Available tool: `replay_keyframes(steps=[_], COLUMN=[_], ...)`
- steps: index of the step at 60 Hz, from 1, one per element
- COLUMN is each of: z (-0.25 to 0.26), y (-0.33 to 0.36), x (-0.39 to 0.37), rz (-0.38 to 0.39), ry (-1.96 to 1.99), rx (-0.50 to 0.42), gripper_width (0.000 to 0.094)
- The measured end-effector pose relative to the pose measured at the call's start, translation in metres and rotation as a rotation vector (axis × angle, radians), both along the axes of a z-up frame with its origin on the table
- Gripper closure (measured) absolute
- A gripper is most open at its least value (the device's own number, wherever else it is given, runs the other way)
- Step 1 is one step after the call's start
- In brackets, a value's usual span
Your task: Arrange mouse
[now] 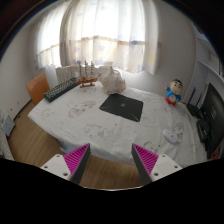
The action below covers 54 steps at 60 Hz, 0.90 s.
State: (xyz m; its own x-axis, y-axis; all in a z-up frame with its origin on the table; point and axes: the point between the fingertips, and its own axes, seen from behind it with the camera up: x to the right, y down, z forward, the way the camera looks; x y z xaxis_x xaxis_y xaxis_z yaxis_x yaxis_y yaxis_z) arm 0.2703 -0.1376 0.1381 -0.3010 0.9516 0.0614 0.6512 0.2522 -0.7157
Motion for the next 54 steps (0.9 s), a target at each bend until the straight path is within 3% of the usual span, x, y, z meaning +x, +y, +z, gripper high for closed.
replay_keyframes(steps=[18, 38, 54], z=[-0.016, -0.045, -0.08], y=[0.069, 0.226, 0.302], x=[-0.022, -0.05, -0.089], rz=[-0.117, -0.341, -0.367], ry=[0.017, 0.041, 0.065], rx=[0.012, 0.05, 0.057], gripper_width=[0.0084, 0.0084, 0.0078])
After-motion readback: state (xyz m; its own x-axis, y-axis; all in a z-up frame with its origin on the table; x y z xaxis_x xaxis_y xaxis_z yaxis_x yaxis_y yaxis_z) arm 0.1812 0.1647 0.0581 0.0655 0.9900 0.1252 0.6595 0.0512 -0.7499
